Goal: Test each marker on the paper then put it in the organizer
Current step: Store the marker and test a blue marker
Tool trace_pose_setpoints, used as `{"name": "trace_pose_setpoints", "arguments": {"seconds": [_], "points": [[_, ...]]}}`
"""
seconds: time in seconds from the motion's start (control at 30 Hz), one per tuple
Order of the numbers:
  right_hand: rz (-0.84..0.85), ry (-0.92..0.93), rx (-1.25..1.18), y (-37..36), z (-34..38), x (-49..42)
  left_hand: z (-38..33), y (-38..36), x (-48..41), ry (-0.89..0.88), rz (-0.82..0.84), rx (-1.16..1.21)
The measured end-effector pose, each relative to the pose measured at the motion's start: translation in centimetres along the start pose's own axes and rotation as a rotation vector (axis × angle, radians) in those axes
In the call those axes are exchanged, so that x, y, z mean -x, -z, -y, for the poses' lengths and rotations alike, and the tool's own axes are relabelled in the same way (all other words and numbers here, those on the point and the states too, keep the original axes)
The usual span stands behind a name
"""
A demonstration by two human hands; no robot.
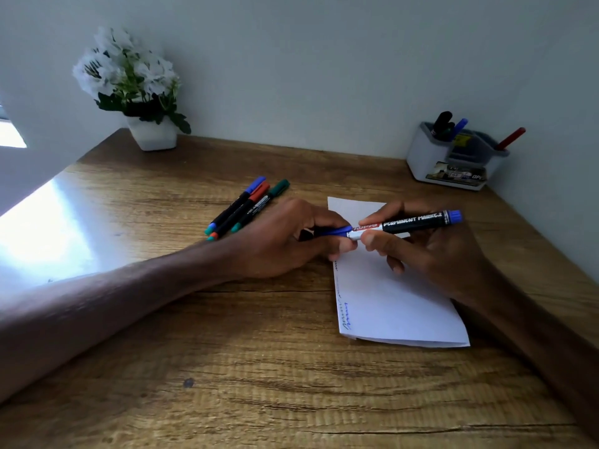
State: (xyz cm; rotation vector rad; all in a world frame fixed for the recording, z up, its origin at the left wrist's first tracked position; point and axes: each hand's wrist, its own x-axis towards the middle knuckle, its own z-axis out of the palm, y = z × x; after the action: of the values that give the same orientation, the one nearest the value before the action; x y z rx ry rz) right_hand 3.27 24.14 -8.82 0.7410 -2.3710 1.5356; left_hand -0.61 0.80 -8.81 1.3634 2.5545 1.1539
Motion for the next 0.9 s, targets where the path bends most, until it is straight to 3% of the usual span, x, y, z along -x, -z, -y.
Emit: {"name": "trace_pose_setpoints", "arguments": {"seconds": [0.17,0.4,0.47,0.6,0.77,0.9], "points": [[-0.015,-0.048,0.036,0.3,0.6,-0.5,0.7,-0.1,-0.2,0.057,-0.042,0.06],[-0.275,-0.105,-0.013,1.9,0.5,-1.2,1.7,0.2,-0.3,0.122,-0.297,0.157],[-0.304,-0.086,0.131,2.4,0.1,-1.1,1.9,0.2,-0.3,0.132,-0.342,0.172],[-0.166,0.097,0.598,1.8,-0.2,-1.1,1.4,0.0,-0.1,0.117,-0.423,0.181],[-0.142,0.204,0.672,0.3,0.2,-1.3,0.8,-0.3,-0.1,0.089,-0.434,0.205],[-0.249,0.132,0.706,1.9,-0.3,-1.3,0.9,-0.5,-0.3,0.096,-0.379,0.193]]}}
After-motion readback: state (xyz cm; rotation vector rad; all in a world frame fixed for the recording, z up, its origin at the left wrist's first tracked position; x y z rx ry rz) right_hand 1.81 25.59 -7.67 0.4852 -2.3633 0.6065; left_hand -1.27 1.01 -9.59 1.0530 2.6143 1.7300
